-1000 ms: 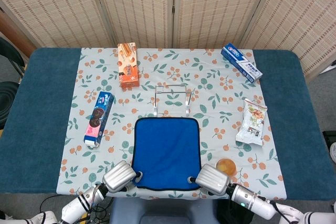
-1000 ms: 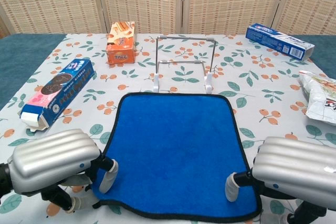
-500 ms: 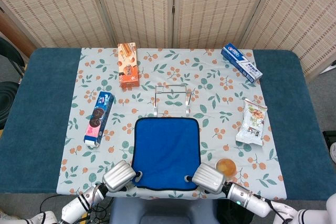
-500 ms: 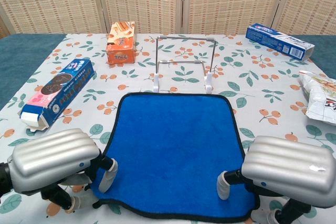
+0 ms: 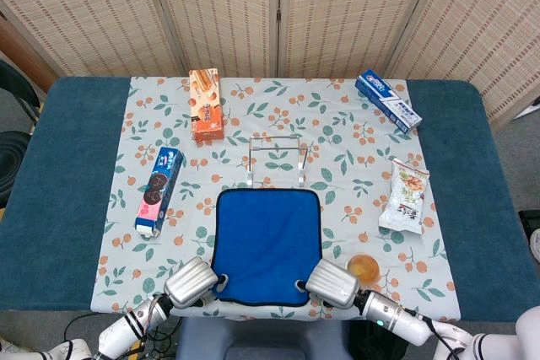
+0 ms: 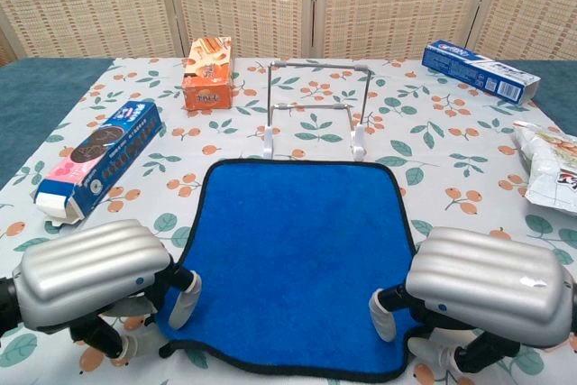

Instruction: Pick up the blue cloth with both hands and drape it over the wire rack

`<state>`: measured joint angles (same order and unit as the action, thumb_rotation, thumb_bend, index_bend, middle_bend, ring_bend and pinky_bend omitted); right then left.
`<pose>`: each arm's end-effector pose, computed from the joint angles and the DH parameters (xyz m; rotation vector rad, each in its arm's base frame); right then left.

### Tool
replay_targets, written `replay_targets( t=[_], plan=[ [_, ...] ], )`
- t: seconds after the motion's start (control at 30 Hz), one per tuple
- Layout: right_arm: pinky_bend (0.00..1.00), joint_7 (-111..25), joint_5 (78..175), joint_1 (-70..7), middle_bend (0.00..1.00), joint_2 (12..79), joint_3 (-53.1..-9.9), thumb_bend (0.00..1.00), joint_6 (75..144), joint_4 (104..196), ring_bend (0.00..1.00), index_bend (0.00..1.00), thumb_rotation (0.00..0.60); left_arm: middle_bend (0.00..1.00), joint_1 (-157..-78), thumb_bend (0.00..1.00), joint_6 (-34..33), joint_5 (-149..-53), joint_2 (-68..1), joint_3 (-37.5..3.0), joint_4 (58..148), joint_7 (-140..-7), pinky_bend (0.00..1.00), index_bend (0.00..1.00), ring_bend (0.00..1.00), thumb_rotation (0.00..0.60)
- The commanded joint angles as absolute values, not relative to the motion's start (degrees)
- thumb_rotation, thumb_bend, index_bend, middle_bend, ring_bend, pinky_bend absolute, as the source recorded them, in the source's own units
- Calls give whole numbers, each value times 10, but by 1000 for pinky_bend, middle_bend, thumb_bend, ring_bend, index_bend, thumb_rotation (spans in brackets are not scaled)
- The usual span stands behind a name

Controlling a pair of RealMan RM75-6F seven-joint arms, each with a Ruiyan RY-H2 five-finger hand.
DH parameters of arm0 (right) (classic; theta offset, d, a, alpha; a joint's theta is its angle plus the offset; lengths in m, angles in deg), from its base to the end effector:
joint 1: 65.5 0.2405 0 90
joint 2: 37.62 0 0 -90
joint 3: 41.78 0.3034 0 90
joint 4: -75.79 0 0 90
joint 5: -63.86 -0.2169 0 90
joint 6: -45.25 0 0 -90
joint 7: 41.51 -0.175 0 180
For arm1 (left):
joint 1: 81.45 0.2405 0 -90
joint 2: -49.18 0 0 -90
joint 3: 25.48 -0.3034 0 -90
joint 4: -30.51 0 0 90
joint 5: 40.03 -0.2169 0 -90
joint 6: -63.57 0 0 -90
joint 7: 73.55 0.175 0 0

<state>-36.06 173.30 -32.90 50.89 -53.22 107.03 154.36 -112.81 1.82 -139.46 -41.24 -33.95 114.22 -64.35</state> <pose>-0.2260 -0.2422 -0.0779 2.4924 -0.5967 0.9669 -0.2084 0.2513 -0.0816 -2.3246 -0.7784 -1.0126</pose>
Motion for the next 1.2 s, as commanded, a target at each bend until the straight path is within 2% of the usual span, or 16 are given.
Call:
replay_targets(
  t=[0.03, 0.47, 0.73, 1.03, 1.2],
  plan=[
    [1000, -364, 1732, -328, 929, 511, -532, 473, 1073, 1541, 900, 510, 600, 1000, -1128, 373, 18, -1394, -412, -339, 1143, -644, 1000, 564, 956, 600],
    [1000, -363, 1725, -321, 931, 517, -526, 523, 1076, 1534, 904, 667, 600, 1000, -1130, 374, 18, -1393, -404, -338, 1147, -645, 1000, 564, 955, 600],
    [1000, -372, 1727, -319, 935, 500, -515, 551, 1109, 1555, 909, 708, 600, 1000, -1137, 373, 11, -1391, -385, -328, 1166, -659, 1000, 566, 955, 600],
    [1000, -366, 1722, -313, 941, 464, -482, 555, 1148, 1596, 909, 726, 600, 1000, -1169, 374, 22, -1364, -330, -281, 1230, -696, 1000, 571, 956, 600],
    [1000, -361, 1708, -309, 941, 436, -448, 555, 1170, 1621, 909, 732, 600, 1000, -1192, 373, 26, -1340, -298, -237, 1266, -714, 1000, 575, 957, 600]
  ],
)
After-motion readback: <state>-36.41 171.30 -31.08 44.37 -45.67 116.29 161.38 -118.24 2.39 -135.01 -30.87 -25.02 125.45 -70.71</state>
